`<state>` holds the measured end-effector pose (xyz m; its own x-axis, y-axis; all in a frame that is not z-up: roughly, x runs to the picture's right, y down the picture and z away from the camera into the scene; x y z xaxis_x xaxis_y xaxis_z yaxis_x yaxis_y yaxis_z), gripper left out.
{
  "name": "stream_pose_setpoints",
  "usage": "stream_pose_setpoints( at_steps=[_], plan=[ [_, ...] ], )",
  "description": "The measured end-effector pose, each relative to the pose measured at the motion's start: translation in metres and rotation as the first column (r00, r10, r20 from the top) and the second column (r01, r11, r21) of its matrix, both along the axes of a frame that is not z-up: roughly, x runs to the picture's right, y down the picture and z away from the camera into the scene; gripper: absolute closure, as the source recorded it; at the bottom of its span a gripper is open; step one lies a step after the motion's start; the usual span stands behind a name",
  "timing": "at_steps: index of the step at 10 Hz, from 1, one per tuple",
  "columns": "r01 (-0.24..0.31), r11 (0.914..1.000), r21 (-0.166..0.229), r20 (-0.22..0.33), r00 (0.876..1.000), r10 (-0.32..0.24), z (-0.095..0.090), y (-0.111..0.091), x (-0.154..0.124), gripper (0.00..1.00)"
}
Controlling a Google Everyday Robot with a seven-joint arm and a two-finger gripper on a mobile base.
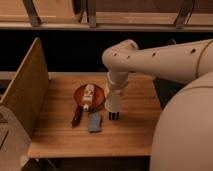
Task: Place the ceramic cup over the eraser
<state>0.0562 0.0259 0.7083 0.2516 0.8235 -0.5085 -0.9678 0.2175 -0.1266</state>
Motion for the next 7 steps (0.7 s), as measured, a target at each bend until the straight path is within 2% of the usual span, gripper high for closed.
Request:
stream_pose_setpoints(
  at_steps=[5,7],
  plan=[
    [0.016,0.999,-0.042,0.005,1.0,-0.016,0.024,0.016,-0.018,1.0],
    [0.014,0.999,-0.043,0.005,1.0,-0.014,0.024,0.017,-0.018,1.0]
  ],
)
